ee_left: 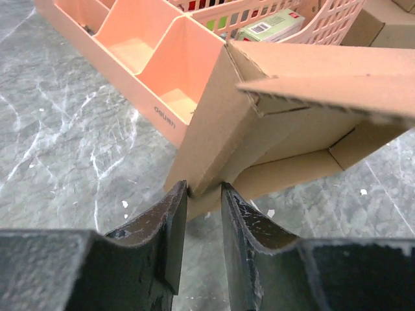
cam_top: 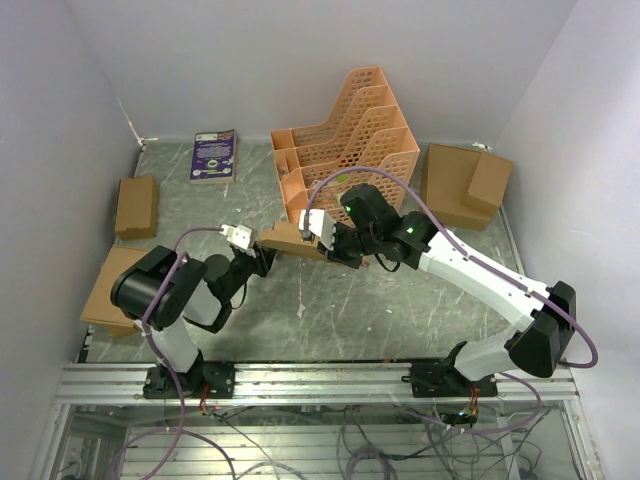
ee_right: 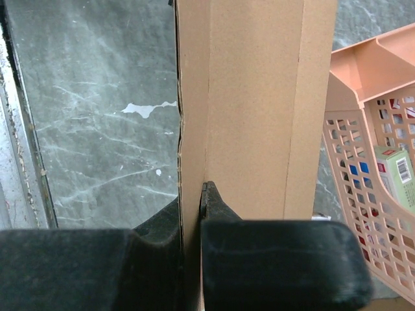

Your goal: Fold the paper box

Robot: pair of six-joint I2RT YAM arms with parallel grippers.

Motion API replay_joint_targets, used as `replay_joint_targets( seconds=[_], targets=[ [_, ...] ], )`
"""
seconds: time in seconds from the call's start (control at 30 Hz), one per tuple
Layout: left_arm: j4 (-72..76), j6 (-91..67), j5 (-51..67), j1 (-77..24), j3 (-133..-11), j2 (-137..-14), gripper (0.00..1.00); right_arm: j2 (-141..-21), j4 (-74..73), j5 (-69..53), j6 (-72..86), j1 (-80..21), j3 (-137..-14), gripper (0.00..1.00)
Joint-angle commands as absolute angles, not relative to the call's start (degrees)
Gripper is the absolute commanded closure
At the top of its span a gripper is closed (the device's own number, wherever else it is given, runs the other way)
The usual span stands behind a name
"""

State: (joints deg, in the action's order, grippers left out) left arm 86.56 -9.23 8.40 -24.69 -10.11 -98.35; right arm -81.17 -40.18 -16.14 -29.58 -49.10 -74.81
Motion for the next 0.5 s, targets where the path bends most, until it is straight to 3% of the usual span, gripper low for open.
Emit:
replay_joint_targets(
  seconds=[0.0, 0.47],
  targets=[
    [98.88, -11.30, 17.95, -21.89, -11.76, -97.90, 0.63, -81.30, -41.56, -18.84, -30.06, -49.75, -74.81, 1.00],
    [98.88, -11.62, 17.78, -20.57, -15.06, -99.20, 0.57, -82.69, -42.44, -19.99, -30.32, -49.65, -76.38, 1.00]
  ],
)
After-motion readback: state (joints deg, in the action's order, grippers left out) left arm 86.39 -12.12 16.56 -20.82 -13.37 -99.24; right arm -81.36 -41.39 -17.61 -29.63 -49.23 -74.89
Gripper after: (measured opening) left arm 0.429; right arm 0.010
